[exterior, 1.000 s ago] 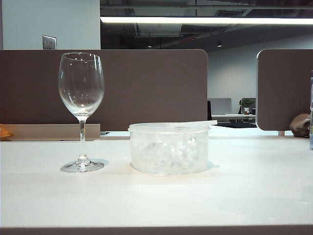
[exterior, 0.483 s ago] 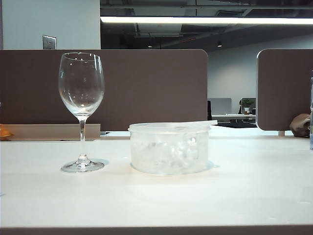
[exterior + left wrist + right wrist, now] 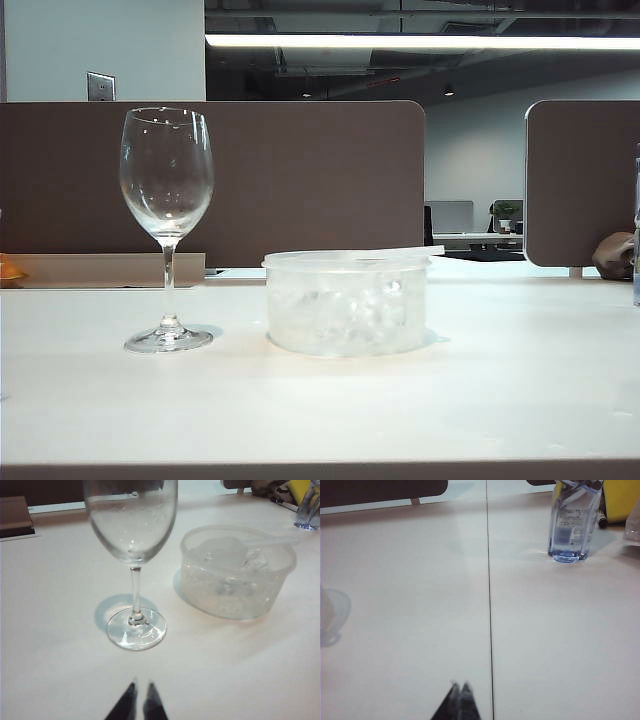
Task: Pick up an ice shovel filled with ice cubes and pour the ice from the shovel into the glass.
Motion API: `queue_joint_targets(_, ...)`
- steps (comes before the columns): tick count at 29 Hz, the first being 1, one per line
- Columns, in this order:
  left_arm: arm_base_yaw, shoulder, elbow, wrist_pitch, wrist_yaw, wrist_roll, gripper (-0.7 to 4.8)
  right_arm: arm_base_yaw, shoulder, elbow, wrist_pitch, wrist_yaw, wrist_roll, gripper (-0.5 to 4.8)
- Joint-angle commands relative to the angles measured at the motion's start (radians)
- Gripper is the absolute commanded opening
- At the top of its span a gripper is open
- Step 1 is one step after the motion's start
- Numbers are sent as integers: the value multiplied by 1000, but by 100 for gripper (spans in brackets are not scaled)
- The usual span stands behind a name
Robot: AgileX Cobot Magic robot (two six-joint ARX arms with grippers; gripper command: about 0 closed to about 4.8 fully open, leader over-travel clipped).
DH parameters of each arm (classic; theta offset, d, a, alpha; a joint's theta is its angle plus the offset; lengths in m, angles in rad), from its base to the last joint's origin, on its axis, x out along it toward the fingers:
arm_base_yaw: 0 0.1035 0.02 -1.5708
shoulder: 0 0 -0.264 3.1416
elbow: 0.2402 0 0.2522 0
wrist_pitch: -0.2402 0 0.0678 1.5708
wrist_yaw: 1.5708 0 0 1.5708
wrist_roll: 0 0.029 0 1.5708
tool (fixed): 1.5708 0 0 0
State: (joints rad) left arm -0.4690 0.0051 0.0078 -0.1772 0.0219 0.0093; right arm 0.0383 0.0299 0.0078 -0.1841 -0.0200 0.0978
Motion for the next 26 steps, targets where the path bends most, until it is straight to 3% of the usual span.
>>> queue_joint_targets(1,0,1,0,-2,1,2,29,2,0,-7,4,-2,3,-4)
queue_joint_targets(7,0,1,0,-2,1,2,29,2,0,-7,6,-22,43,-4)
queue_joint_targets(17,1,1,0,-2,1,2,29,10,1,-7,35,-134,684,1)
queue_joint_targets(20,1,1,0,-2,1,2,29,32,1,-8,42,-167,780,2)
queue_joint_targets(26,0,1,0,-2,1,2,29,135,2,-8,101,-124,866,1)
